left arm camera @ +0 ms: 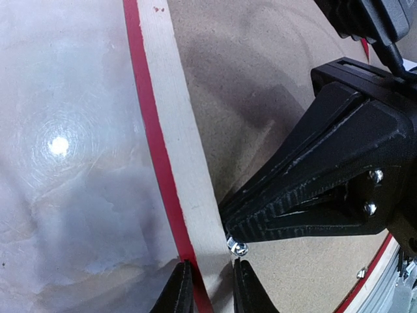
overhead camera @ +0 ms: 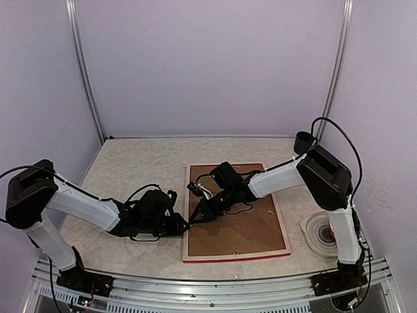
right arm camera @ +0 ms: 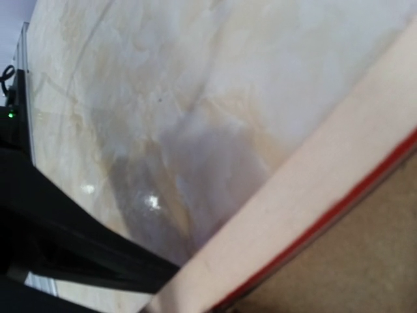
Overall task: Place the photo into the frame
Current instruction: Press the fastener onto the backboard.
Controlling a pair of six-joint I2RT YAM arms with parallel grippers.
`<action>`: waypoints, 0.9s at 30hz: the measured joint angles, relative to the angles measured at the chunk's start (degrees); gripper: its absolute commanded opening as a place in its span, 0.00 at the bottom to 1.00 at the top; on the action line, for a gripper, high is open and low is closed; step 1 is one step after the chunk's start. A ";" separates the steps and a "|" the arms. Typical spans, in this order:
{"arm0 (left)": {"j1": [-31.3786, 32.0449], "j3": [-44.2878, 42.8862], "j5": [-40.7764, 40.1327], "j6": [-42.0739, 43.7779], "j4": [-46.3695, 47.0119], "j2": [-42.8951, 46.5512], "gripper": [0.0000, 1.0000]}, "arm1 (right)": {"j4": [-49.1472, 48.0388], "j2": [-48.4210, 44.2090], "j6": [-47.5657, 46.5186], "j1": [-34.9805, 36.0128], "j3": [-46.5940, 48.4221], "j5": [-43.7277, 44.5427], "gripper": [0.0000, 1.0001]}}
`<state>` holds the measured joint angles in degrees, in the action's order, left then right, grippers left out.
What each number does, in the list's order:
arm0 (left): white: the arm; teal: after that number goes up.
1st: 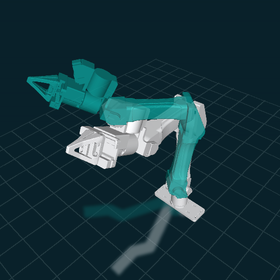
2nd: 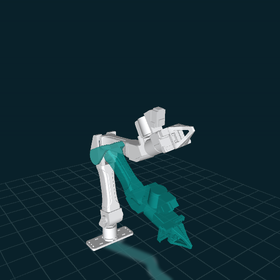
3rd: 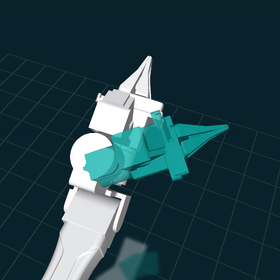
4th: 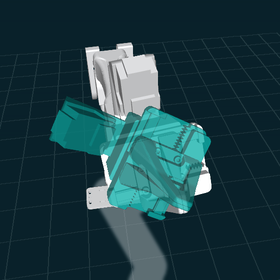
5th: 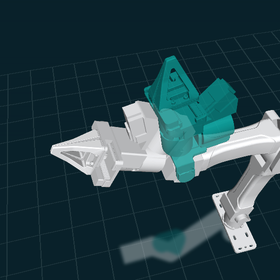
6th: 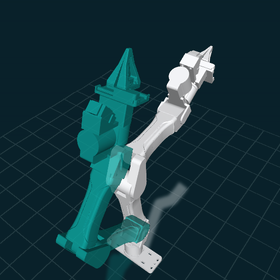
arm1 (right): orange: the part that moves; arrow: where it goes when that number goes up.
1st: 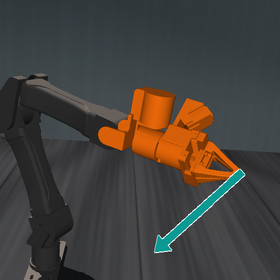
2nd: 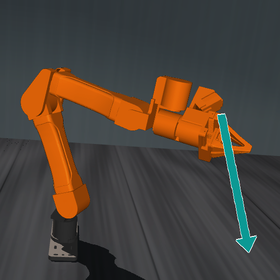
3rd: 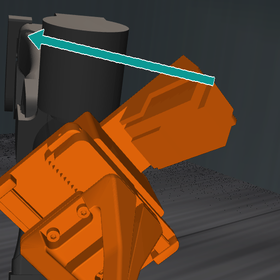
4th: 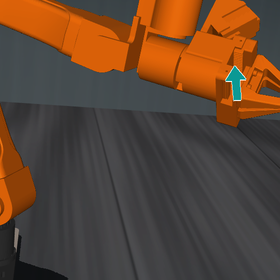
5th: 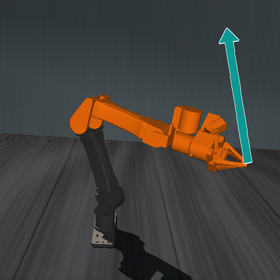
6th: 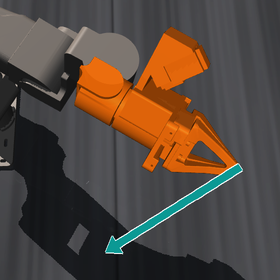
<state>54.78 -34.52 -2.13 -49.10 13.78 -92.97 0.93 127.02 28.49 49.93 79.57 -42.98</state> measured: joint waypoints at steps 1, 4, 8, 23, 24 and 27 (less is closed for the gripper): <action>0.00 0.00 0.00 -0.04 -0.02 0.00 0.11 | -0.24 0.07 0.20 -0.07 -0.07 -0.24 0.00; 0.00 -0.02 -0.09 -0.24 -0.07 0.00 0.12 | -0.15 0.11 0.74 -0.11 -0.13 0.04 0.00; 0.02 -0.15 -0.57 -0.50 -0.07 -0.07 0.12 | 5.11 0.04 -1.73 0.79 2.78 4.37 0.00; 0.35 -1.64 -3.48 -0.13 -3.52 -0.09 0.34 | 8.46 -6.93 -3.85 2.80 -0.85 13.33 0.31; 0.39 -2.10 -3.91 -0.07 -4.28 -0.09 0.36 | 8.59 -8.22 -3.76 2.49 -1.49 13.09 0.32; 0.44 -3.93 -5.68 0.24 -7.39 -0.09 0.39 | 8.83 -13.16 -3.34 0.63 -2.64 13.27 0.37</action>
<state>55.22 -38.46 -7.81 -48.86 6.39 -93.06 9.76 113.86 25.15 50.57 76.93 -29.71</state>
